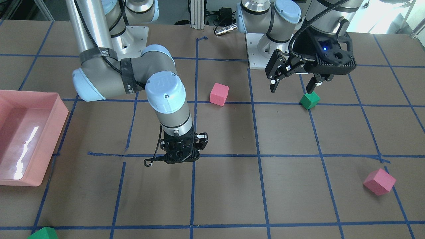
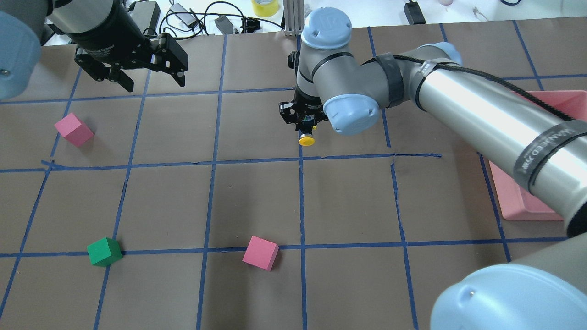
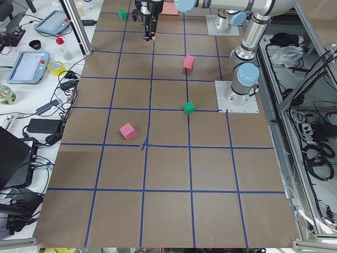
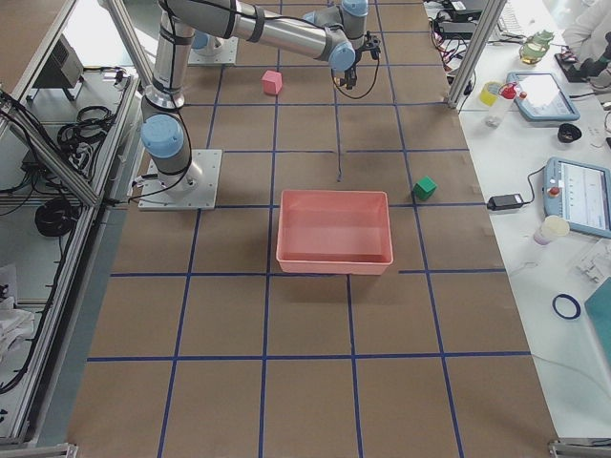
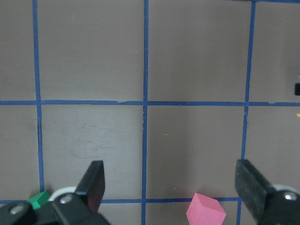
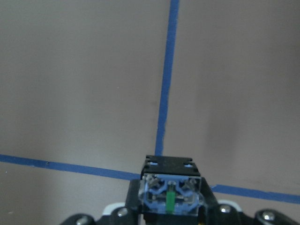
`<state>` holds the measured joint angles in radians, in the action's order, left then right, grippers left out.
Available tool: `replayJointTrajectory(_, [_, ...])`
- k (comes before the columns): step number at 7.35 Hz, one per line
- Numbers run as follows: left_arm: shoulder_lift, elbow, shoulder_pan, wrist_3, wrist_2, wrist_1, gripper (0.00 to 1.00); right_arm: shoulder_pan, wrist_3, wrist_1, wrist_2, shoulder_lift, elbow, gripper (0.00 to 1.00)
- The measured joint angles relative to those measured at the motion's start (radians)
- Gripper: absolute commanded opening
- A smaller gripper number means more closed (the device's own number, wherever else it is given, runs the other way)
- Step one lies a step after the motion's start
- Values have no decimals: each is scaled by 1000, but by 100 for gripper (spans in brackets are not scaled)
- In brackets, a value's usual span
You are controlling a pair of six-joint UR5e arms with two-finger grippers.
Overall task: Align button upright
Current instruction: 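Carry the switch to the table center and set it down on its side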
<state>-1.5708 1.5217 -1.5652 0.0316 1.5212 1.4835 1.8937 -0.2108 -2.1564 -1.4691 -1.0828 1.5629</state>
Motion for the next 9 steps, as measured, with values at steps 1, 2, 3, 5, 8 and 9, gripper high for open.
replayJointTrajectory(1, [0,2,0,1,0,2,100,27,-4,-34,-6,36,1,0])
replayJointTrajectory(2, [0,4,0,3,-2,6,100,48,-5,-53,-13,65,2,0])
replayJointTrajectory(3, [-2,5,1,4,-6,8,100,57,-6,-64,-21,81,5,0])
replayJointTrajectory(5, [-6,6,1,6,-13,7,100,61,-6,-98,-27,91,28,12])
replayJointTrajectory(8, [-8,7,1,5,-13,0,100,62,-1,-124,-28,97,63,47])
replayJointTrajectory(9, [-8,9,1,5,-13,-2,100,62,0,-125,-25,98,74,56])
